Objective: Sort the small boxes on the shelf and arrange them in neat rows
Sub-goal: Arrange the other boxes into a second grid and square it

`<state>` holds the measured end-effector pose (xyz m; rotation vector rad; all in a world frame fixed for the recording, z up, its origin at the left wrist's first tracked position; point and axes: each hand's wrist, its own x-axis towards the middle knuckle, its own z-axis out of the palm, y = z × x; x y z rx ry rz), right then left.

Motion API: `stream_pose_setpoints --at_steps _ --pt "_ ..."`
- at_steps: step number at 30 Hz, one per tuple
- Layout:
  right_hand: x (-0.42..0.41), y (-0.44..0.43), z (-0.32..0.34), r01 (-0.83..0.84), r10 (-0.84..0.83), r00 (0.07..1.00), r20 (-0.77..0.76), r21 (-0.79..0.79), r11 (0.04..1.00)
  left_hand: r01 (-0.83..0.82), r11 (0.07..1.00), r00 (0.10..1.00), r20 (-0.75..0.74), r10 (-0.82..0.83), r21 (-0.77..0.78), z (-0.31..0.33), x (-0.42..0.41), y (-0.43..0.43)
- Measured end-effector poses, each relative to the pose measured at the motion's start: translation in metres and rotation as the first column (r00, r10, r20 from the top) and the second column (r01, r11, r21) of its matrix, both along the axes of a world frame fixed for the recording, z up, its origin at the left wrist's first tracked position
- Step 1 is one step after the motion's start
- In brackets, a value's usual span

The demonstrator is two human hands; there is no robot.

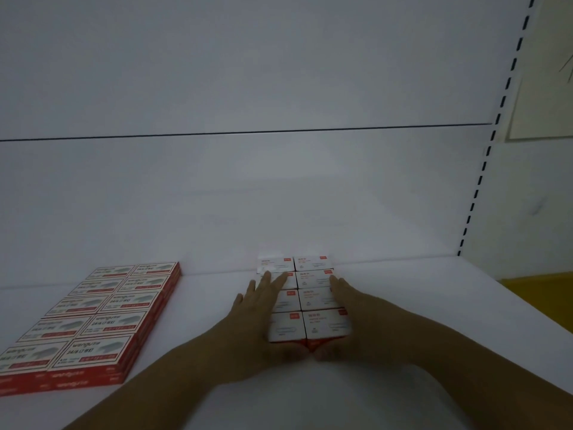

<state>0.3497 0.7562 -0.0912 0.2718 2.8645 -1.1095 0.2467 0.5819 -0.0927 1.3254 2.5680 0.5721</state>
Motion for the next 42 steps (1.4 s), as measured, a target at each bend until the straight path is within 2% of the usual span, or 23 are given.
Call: stream_pose_setpoints --at_steps 1,2,3,5,6,10,12,14,17,26,29,35,38,40,42 --pt "-0.001 -0.001 -0.001 0.005 -0.007 0.999 -0.037 -0.056 0.998 -0.003 1.0 1.0 -0.004 0.003 -0.005 0.001 0.0 0.0" --pt "0.0 -0.001 -0.001 -0.017 0.016 0.998 -0.068 -0.013 1.0 -0.008 1.0 1.0 -0.009 0.008 -0.008 0.001 0.0 0.001" --pt "0.001 -0.002 0.001 -0.006 0.002 0.996 -0.089 -0.043 0.999 -0.012 1.0 1.0 -0.011 0.012 -0.003 0.001 0.001 0.001" --pt "0.003 -0.001 0.002 0.007 -0.009 0.999 -0.034 -0.08 0.997 -0.019 1.0 1.0 0.006 0.019 0.02 -0.001 0.001 0.001" --pt "0.003 0.002 0.0 0.0 0.001 0.999 -0.04 0.016 1.0 -0.021 0.999 1.0 0.016 0.021 0.034 -0.001 0.001 0.001" --pt "0.003 0.002 0.008 -0.02 0.023 1.0 -0.02 0.11 0.994 -0.007 0.998 0.999 0.037 0.005 0.064 0.0 0.002 -0.002" --pt "0.004 0.008 0.014 -0.045 0.032 0.996 0.081 0.173 0.984 -0.012 0.999 0.998 0.059 0.009 0.043 0.003 0.002 -0.004" --pt "0.007 0.02 0.018 -0.008 -0.053 0.982 0.181 0.319 0.948 -0.048 0.999 0.997 0.057 0.048 -0.004 0.005 0.001 -0.007" --pt "0.01 0.029 0.015 -0.035 -0.093 0.961 0.261 0.449 0.893 -0.104 0.989 0.993 0.049 0.109 -0.101 0.008 0.0 -0.012" --pt "0.006 0.015 0.012 -0.054 0.025 0.996 0.082 0.375 0.925 -0.084 0.989 0.996 0.013 0.086 -0.125 0.006 0.0 -0.012" --pt "0.006 0.014 0.013 -0.096 0.071 0.994 0.079 0.375 0.922 -0.094 0.988 0.995 0.017 0.097 -0.12 0.003 -0.003 -0.012" --pt "0.006 0.011 0.017 -0.099 0.062 0.99 0.123 0.317 0.943 -0.077 0.989 0.997 -0.008 0.077 -0.127 -0.003 -0.01 -0.013" --pt "0.009 0.011 0.016 -0.086 0.03 0.984 0.173 0.323 0.942 -0.083 0.986 0.993 -0.093 0.07 -0.142 -0.004 -0.011 -0.014" --pt "0.01 0.009 0.013 -0.054 -0.021 0.983 0.183 0.401 0.915 -0.018 0.984 0.975 -0.223 -0.022 -0.178 -0.004 -0.011 -0.015" --pt "0.01 0.002 0.01 -0.077 0.021 0.993 0.118 0.497 0.865 0.062 0.976 0.942 -0.31 -0.127 -0.211 -0.005 -0.01 -0.013"
